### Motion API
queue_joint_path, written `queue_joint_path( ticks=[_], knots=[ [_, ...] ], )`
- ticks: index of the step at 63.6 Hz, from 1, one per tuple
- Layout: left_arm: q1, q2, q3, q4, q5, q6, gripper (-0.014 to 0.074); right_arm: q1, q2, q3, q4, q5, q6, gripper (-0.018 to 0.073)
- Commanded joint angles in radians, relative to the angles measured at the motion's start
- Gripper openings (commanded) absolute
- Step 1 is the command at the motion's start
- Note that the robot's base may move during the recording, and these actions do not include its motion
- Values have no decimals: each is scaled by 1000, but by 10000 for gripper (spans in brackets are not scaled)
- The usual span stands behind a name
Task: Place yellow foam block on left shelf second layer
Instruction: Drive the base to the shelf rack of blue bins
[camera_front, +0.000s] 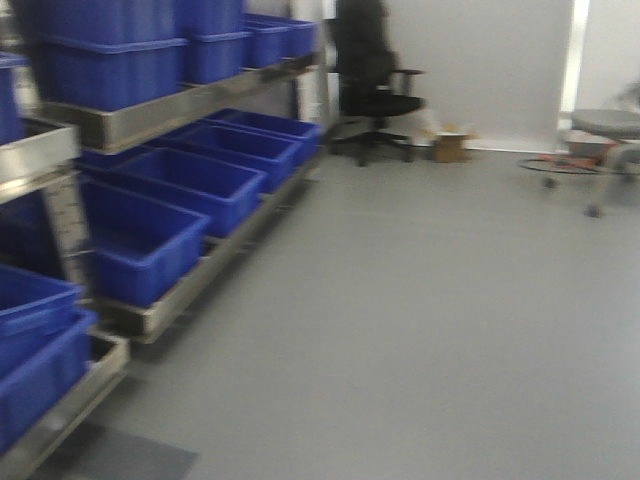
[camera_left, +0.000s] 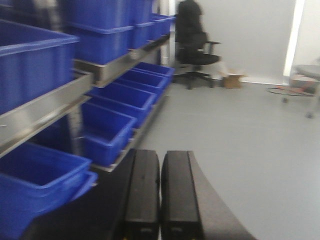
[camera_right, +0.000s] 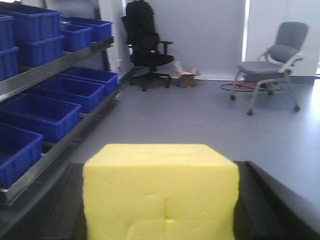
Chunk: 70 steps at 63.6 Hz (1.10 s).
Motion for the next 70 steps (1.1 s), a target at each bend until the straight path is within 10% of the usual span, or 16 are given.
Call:
queue_joint_path(
  ticks=[1, 70],
  knots=[
    [-3, -14, 28, -7, -85, -4, 136, -5, 21, -26, -15, -84, -7, 299],
    [-3, -14, 28, -7, -85, -4, 136, -5, 21, -26, -15, -84, -7, 299]
  ],
)
